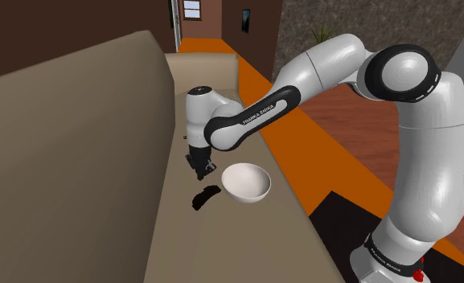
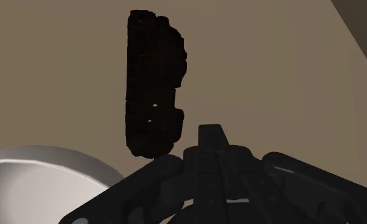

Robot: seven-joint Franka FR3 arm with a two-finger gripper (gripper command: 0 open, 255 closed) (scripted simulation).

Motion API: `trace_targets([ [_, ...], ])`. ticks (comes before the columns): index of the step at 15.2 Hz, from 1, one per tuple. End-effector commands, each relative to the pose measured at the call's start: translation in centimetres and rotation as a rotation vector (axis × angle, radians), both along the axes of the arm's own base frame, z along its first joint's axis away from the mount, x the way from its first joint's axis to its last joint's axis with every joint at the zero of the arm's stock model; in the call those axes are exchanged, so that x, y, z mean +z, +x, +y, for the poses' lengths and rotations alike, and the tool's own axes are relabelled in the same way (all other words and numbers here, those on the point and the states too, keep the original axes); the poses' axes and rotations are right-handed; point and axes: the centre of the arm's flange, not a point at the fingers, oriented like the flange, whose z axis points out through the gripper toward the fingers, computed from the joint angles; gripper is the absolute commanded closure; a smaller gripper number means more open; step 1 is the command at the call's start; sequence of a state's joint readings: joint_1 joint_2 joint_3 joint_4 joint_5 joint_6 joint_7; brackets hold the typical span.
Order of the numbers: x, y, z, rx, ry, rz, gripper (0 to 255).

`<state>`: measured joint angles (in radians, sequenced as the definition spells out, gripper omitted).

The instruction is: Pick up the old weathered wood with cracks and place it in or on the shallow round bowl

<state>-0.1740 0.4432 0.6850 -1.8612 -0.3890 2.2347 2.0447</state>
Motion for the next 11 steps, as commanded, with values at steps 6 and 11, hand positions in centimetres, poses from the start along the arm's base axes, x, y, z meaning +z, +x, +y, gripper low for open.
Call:
trace_targets([
  [6, -2.0, -3.8, 1.8, -0.045, -0.051, 0.031, 0],
  [11, -4.7, -3.7, 1.7, -0.045, -0.051, 0.031, 0],
])
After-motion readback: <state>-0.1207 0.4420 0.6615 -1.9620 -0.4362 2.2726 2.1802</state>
